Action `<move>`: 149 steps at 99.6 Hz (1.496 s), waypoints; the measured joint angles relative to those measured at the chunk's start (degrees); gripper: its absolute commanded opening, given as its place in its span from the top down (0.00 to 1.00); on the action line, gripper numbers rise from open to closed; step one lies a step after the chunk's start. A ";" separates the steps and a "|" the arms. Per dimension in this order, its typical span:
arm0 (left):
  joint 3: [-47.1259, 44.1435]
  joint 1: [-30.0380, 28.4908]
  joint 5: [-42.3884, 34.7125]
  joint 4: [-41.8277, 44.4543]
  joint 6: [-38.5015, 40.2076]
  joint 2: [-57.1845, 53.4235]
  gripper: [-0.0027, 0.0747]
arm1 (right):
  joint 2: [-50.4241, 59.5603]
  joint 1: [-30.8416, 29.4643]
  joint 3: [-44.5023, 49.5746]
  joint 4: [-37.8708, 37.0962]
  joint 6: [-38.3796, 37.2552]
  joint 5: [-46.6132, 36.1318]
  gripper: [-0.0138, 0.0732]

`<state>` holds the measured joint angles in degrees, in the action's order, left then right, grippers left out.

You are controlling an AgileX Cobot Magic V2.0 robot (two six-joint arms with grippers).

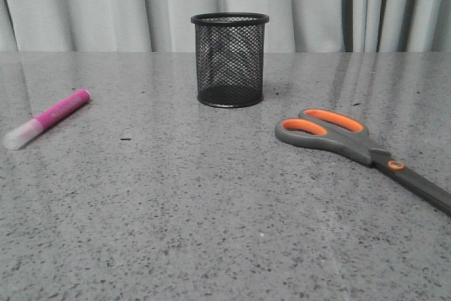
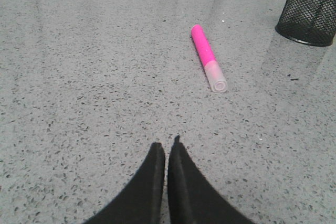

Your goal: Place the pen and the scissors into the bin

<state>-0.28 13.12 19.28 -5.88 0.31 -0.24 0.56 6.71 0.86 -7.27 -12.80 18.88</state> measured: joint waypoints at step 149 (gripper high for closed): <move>0.00 0.00 -21.84 -41.24 0.47 0.00 0.99 | 0.00 0.00 0.00 18.14 -0.44 -40.31 0.92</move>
<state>-0.28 13.12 -2.56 -47.12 0.77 -0.24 0.56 6.71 0.86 10.88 -13.24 -21.43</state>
